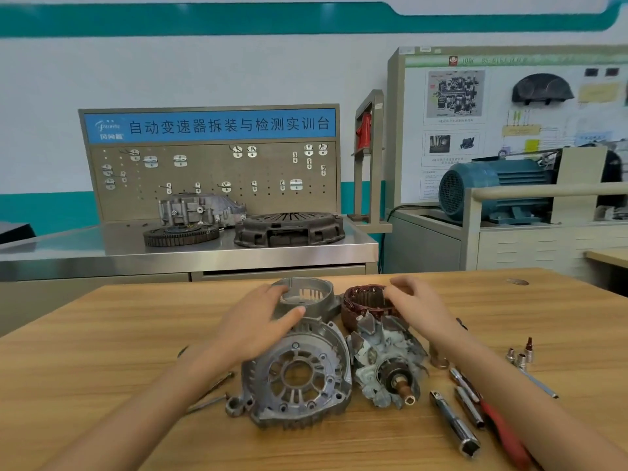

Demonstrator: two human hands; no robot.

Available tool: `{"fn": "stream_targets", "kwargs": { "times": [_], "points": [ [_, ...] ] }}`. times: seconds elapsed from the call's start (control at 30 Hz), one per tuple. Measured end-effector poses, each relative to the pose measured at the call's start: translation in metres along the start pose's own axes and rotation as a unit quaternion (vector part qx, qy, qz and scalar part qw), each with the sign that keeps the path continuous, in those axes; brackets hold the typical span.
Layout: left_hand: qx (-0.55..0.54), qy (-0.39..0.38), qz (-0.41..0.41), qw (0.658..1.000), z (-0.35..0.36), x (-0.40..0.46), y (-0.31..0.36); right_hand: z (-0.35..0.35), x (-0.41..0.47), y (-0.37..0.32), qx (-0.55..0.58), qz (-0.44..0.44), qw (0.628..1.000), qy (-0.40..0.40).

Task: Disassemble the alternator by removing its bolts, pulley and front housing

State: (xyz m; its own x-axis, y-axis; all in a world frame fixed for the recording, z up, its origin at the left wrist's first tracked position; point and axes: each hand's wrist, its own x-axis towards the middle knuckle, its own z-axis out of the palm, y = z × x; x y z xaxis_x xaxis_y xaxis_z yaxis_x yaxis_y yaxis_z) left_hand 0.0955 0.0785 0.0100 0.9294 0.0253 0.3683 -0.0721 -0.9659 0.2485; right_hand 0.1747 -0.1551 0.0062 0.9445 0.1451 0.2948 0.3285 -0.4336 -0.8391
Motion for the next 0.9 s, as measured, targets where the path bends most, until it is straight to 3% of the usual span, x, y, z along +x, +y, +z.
{"fn": "stream_targets", "kwargs": {
  "times": [0.13, 0.27, 0.37, 0.53, 0.9],
  "points": [
    [-0.053, -0.120, -0.018, 0.991, 0.016, 0.057, 0.001, 0.011, 0.029, 0.003, -0.087, -0.053, 0.992, -0.070],
    [-0.031, -0.190, -0.055, 0.980, 0.040, 0.073, -0.008, 0.021, 0.045, 0.001, -0.084, 0.039, 0.978, -0.188],
    [-0.048, -0.184, -0.054, 0.980, 0.044, 0.072, -0.013, 0.023, 0.049, 0.001, -0.088, 0.069, 0.968, -0.226],
    [-0.082, -0.173, -0.083, 0.978, 0.041, 0.063, -0.014, 0.021, 0.047, 0.003, -0.064, 0.063, 0.972, -0.217],
    [-0.020, -0.103, -0.067, 0.992, 0.044, 0.054, -0.008, 0.018, 0.048, 0.010, -0.054, 0.046, 0.974, -0.217]
  ]
}}
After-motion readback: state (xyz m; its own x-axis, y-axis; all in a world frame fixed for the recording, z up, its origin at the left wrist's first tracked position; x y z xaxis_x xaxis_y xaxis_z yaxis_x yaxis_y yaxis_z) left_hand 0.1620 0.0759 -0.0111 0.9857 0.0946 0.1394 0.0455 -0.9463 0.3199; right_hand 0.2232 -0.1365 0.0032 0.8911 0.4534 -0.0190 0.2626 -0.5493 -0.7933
